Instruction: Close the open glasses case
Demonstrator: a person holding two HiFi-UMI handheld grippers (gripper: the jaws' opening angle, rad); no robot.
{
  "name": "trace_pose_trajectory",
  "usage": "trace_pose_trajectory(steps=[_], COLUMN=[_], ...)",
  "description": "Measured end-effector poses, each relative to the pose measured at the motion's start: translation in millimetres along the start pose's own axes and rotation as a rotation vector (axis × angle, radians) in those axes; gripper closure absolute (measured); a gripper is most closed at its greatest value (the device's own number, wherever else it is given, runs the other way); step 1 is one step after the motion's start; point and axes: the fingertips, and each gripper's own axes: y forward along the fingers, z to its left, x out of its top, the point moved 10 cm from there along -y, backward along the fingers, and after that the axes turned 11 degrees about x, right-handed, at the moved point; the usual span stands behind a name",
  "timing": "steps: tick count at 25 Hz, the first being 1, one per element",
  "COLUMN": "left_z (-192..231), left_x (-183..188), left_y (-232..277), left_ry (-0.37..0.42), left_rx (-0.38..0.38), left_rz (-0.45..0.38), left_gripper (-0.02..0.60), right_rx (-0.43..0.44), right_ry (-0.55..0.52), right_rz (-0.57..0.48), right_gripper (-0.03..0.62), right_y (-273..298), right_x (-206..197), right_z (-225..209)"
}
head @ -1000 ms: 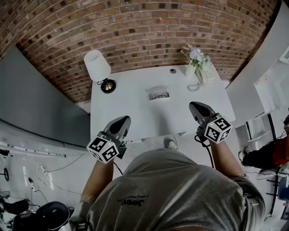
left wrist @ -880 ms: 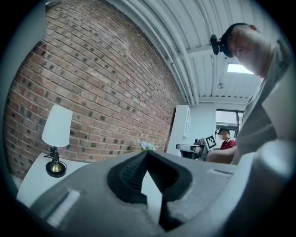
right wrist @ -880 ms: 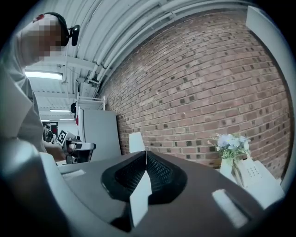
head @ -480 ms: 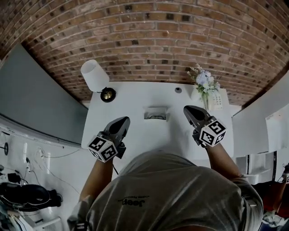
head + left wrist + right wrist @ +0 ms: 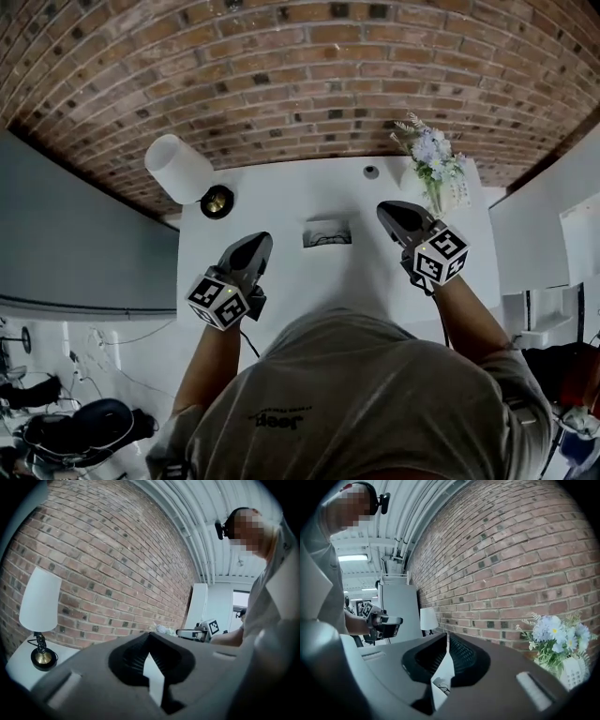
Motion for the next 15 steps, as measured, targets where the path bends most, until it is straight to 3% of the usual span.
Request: trace_pose_trajectory(steps=[7,15], left_z=[39,48], left_x=[5,10], left_y=[10,7], left_ry=[-0.001,-0.017], left_rx=[-0.069,-0.067], left_rz=[0.037,0.023], left_gripper=[0.584,0.584], right_rx=[-0.108,-0.114], right_ry=[0.067,0.044], right_rz=[-0.016,-0.002], right_gripper=[0.563,0.565], right_y=[19,22], right_x=[-11,-3], right_z=[7,12])
